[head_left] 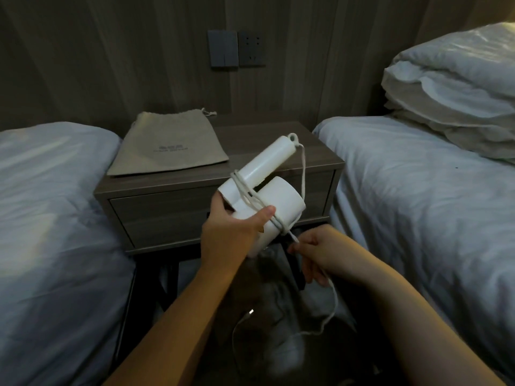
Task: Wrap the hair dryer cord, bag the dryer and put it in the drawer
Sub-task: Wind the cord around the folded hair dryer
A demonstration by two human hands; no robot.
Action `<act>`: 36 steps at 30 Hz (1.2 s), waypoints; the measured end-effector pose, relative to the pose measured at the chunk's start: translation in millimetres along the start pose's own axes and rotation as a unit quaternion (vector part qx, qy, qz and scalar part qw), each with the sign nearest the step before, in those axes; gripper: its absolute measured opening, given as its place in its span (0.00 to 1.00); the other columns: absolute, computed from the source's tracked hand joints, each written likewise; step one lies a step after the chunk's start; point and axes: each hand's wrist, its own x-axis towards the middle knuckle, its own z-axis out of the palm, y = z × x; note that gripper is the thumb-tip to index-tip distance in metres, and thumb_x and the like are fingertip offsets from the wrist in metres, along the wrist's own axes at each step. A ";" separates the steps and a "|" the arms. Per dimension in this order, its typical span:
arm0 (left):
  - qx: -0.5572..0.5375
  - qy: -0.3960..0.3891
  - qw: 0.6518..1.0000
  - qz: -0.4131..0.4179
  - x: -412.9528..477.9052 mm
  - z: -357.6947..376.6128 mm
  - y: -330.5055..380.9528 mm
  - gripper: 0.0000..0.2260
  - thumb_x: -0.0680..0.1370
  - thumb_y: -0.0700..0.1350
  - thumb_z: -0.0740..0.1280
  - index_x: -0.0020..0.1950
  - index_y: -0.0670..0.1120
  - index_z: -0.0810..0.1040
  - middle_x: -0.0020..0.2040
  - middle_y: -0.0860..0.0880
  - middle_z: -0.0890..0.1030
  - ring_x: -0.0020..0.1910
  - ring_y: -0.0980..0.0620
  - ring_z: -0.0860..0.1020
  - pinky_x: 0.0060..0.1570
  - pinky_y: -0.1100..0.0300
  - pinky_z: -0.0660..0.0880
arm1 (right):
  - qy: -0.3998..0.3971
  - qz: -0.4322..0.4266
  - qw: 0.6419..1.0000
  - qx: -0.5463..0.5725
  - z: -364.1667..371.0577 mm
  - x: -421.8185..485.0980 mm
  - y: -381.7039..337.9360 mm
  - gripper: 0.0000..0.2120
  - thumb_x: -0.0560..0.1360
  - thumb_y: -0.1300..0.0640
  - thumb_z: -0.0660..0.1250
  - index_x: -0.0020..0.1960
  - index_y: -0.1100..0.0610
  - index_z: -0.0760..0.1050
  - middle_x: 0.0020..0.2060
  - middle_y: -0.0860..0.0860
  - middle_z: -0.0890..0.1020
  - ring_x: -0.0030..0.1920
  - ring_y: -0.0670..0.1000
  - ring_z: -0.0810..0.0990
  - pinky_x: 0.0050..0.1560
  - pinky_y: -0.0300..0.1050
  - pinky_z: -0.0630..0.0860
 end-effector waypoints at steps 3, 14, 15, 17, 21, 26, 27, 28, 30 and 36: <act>0.157 0.009 0.980 0.118 -4.3 -2.4 -1.6 0.46 0.59 0.61 0.75 0.73 0.53 0.58 0.60 0.49 0.76 0.56 0.51 0.75 0.54 0.55 0.75 | -0.068 0.001 0.997 -0.023 1.1 -5.4 -3.1 0.12 0.80 0.54 0.56 0.47 0.61 0.74 0.29 0.56 0.83 0.21 0.48 0.75 0.37 0.45 0.73; 0.288 -0.077 0.945 0.136 7.2 -12.4 -3.9 0.51 0.58 0.65 0.73 0.75 0.58 0.50 0.65 0.49 0.75 0.59 0.48 0.74 0.58 0.51 0.71 | -0.087 -0.080 0.967 -0.228 -13.6 -24.5 -8.6 0.09 0.72 0.65 0.62 0.47 0.56 0.79 0.28 0.46 0.80 0.27 0.36 0.76 0.28 0.27 0.70; 0.311 -0.103 0.937 0.122 9.7 -13.8 -3.6 0.51 0.58 0.66 0.72 0.74 0.59 0.50 0.64 0.49 0.75 0.58 0.48 0.74 0.58 0.51 0.72 | -0.066 -0.099 0.963 -0.241 -14.2 -25.1 -9.2 0.10 0.72 0.64 0.62 0.47 0.54 0.79 0.28 0.44 0.78 0.29 0.34 0.75 0.30 0.28 0.70; 0.337 -0.155 0.924 0.089 13.6 -15.3 -3.3 0.49 0.56 0.68 0.71 0.72 0.61 0.53 0.63 0.49 0.76 0.56 0.48 0.75 0.56 0.51 0.73 | 0.018 -0.135 0.960 -0.244 -13.0 -24.3 -10.9 0.11 0.73 0.62 0.63 0.47 0.48 0.79 0.29 0.40 0.76 0.33 0.34 0.77 0.34 0.29 0.71; 0.320 -0.232 0.915 0.085 9.4 -15.2 -6.9 0.46 0.53 0.70 0.68 0.69 0.63 0.58 0.58 0.53 0.77 0.48 0.55 0.74 0.46 0.58 0.71 | 0.201 -0.147 0.932 -0.263 -6.5 -17.9 -11.8 0.09 0.71 0.56 0.70 0.49 0.46 0.80 0.33 0.42 0.76 0.39 0.45 0.77 0.40 0.36 0.70; 0.327 -0.270 0.903 0.072 9.1 -11.3 -11.1 0.46 0.51 0.71 0.68 0.68 0.65 0.58 0.48 0.60 0.72 0.45 0.58 0.73 0.41 0.59 0.73 | 0.271 -0.062 0.899 -0.338 -19.6 -14.7 -3.9 0.20 0.59 0.36 0.74 0.30 0.51 0.73 0.24 0.44 0.69 0.30 0.48 0.70 0.25 0.38 0.61; 0.329 -0.269 0.902 0.071 9.7 -10.8 -11.6 0.46 0.51 0.72 0.68 0.68 0.65 0.58 0.47 0.60 0.71 0.45 0.57 0.73 0.41 0.60 0.72 | 0.272 -0.056 0.902 -0.330 -21.8 -14.0 -2.2 0.21 0.58 0.36 0.74 0.28 0.52 0.71 0.24 0.45 0.71 0.29 0.48 0.71 0.25 0.38 0.61; 0.330 -0.270 0.902 0.073 9.9 -10.4 -12.0 0.46 0.51 0.72 0.68 0.68 0.65 0.58 0.47 0.60 0.71 0.46 0.57 0.73 0.41 0.60 0.72 | 0.265 -0.056 0.911 -0.310 -23.3 -13.0 -0.8 0.22 0.58 0.37 0.75 0.27 0.53 0.71 0.24 0.46 0.72 0.28 0.47 0.72 0.25 0.39 0.64; 0.326 -0.279 0.900 0.076 9.9 -10.5 -12.3 0.45 0.51 0.72 0.68 0.66 0.66 0.60 0.47 0.61 0.72 0.47 0.57 0.74 0.42 0.60 0.73 | 0.233 -0.066 0.944 -0.226 -25.2 -12.0 0.1 0.19 0.58 0.43 0.78 0.25 0.53 0.73 0.23 0.46 0.75 0.27 0.43 0.74 0.26 0.37 0.68; 0.303 -0.344 0.887 0.063 5.2 -9.5 -11.3 0.38 0.52 0.71 0.71 0.60 0.68 0.65 0.49 0.64 0.77 0.47 0.64 0.75 0.40 0.64 0.72 | 0.069 -0.167 0.980 -0.087 -36.3 -19.9 1.8 0.11 0.70 0.62 0.71 0.35 0.48 0.81 0.36 0.48 0.83 0.40 0.44 0.82 0.44 0.40 0.77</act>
